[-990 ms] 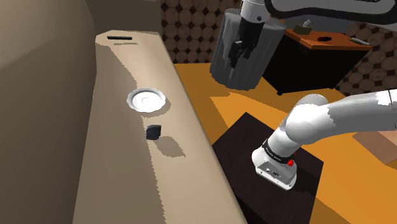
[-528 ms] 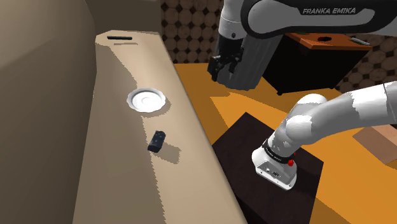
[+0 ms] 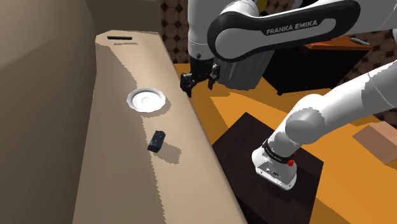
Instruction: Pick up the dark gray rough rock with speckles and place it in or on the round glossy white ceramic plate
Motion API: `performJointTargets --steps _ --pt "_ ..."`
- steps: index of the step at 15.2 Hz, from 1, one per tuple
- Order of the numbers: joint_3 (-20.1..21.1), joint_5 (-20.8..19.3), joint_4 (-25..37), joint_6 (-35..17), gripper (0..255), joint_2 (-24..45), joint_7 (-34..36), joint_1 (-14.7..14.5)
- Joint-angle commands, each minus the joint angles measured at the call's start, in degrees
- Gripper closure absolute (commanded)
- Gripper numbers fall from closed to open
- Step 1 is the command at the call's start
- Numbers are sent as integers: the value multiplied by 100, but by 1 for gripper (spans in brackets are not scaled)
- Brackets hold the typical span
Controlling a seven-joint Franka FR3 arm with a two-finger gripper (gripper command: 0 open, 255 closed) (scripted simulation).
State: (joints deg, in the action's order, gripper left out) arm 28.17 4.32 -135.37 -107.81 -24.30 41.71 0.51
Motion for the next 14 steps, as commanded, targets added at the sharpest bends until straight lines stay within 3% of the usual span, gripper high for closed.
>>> performJointTargets --steps 1,8,14 --pt "256 -53 182 -165 0 397 477 64" --pt "1037 -814 1151 -590 0 2190 2350 213" --pt "1080 -1850 2346 -575 0 3933 3930 -215"
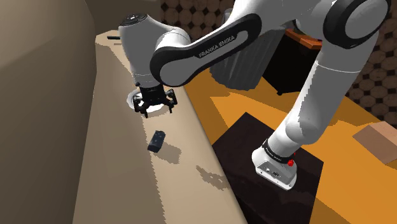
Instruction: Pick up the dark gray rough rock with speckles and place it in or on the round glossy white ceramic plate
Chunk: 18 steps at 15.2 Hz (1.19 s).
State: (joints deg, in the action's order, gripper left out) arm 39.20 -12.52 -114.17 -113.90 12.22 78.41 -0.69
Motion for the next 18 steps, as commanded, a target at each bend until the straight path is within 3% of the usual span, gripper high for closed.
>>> performJointTargets --steps 1,3,11,18 --pt "-76 -311 458 68 0 557 473 -217" --pt "-199 -552 929 149 0 1068 835 -467" --pt "-321 -736 588 -351 0 1268 954 -495" --pt "-321 -735 588 -350 0 1268 953 -495"
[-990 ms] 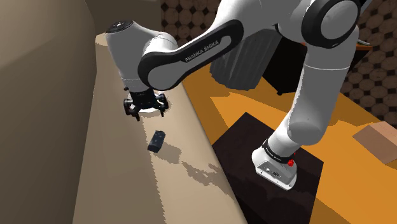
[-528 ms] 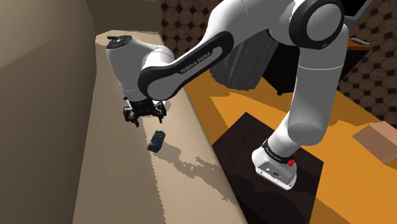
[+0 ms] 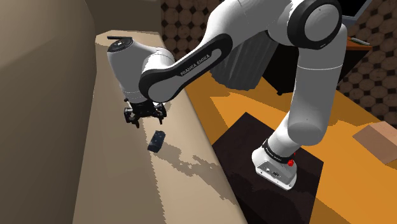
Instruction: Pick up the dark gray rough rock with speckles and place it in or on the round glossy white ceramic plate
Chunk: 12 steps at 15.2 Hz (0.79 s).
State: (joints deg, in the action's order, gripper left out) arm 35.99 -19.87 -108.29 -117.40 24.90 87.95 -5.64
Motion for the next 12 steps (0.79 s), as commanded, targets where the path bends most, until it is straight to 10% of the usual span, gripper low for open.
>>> performJointTargets --steps 1,2,11,12 --pt "0 0 0 0 0 0 0 0" --pt "0 0 0 0 255 0 0 0" --pt "0 0 0 0 255 0 0 0" --pt "0 0 0 0 0 0 0 0"
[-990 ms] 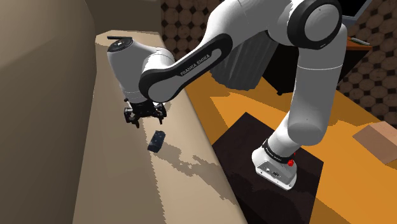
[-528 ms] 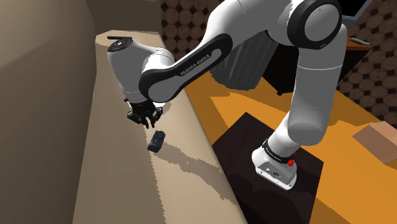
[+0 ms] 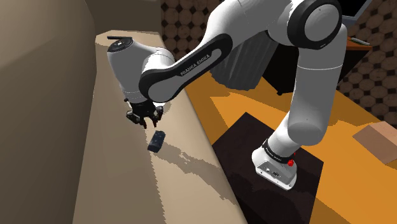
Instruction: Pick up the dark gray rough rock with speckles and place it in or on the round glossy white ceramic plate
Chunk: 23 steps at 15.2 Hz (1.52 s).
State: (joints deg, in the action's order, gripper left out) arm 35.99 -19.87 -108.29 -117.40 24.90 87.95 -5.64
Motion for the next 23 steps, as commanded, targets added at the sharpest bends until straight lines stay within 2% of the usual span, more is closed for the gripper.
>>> performJointTargets --steps 1,4,5,12,20,21,23 --pt "57 187 -651 -629 0 -430 432 140" --pt "170 547 -2328 -2446 0 -1504 1929 244" --pt "157 553 -2391 -2522 0 -1543 2005 223" --pt "-151 -141 -2377 -2951 0 -950 2486 12" --pt "-155 -137 -2378 -2950 0 -952 2483 8" --pt "-155 -137 -2378 -2950 255 -952 2483 8" --pt "-155 -137 -2378 -2950 255 -952 2483 8"
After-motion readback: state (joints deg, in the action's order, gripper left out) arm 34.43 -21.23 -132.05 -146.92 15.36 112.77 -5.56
